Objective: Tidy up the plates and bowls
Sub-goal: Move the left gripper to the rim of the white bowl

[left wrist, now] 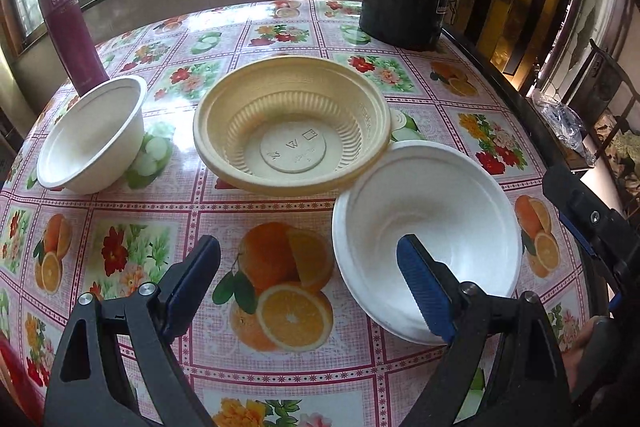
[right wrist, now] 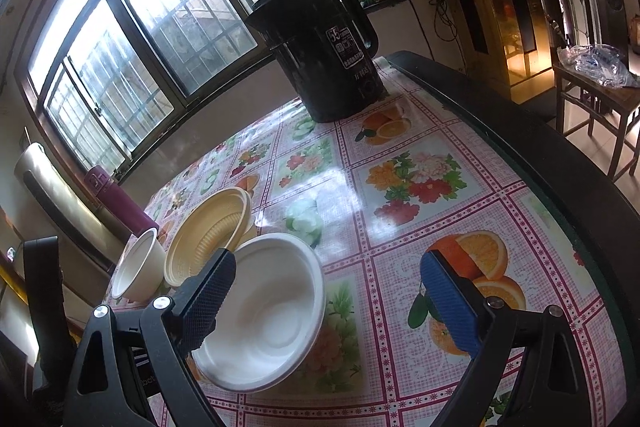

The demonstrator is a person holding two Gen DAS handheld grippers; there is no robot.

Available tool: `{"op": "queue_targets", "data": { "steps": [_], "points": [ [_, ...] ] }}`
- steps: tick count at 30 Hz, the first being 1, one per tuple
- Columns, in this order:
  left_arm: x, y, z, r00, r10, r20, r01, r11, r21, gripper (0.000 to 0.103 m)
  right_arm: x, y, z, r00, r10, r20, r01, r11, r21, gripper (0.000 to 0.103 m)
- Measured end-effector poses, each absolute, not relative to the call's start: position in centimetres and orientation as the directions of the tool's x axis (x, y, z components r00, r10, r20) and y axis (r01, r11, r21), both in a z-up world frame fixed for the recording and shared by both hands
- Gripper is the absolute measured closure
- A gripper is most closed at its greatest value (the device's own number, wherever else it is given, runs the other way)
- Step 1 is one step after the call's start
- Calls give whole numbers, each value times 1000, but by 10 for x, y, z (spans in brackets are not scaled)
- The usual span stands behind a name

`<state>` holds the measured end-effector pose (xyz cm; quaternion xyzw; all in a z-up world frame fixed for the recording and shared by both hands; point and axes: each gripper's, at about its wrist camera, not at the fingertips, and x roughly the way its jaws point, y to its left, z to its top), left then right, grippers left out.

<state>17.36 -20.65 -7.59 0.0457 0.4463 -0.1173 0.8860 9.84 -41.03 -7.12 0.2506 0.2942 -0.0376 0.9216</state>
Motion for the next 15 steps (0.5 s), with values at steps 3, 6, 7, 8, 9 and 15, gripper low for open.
{"op": "queue_targets", "data": {
  "steps": [3, 6, 7, 8, 9, 15],
  "points": [
    [172, -207, -76, 580, -163, -798, 258, 966, -10, 12, 98, -411, -71, 821, 90, -563, 216, 865, 452, 8],
    [174, -206, -78, 559, -172, -811, 267, 963, -20, 12, 99, -412, -72, 815, 129, -564, 198, 855, 480, 8],
    [174, -206, -78, 554, -174, -814, 269, 963, -22, 12, 99, -411, -72, 816, 133, -563, 194, 854, 483, 8],
    [174, -205, -79, 552, -173, -816, 270, 963, -22, 12, 99, -411, -71, 816, 133, -562, 192, 855, 481, 8],
    [175, -205, -79, 550, -171, -818, 272, 962, -19, 12, 98, -411, -71, 818, 131, -561, 192, 856, 480, 8],
    [178, -202, -87, 527, -159, -835, 280, 960, -7, 12, 98, -410, -71, 816, 135, -563, 193, 854, 484, 8]
  ]
}}
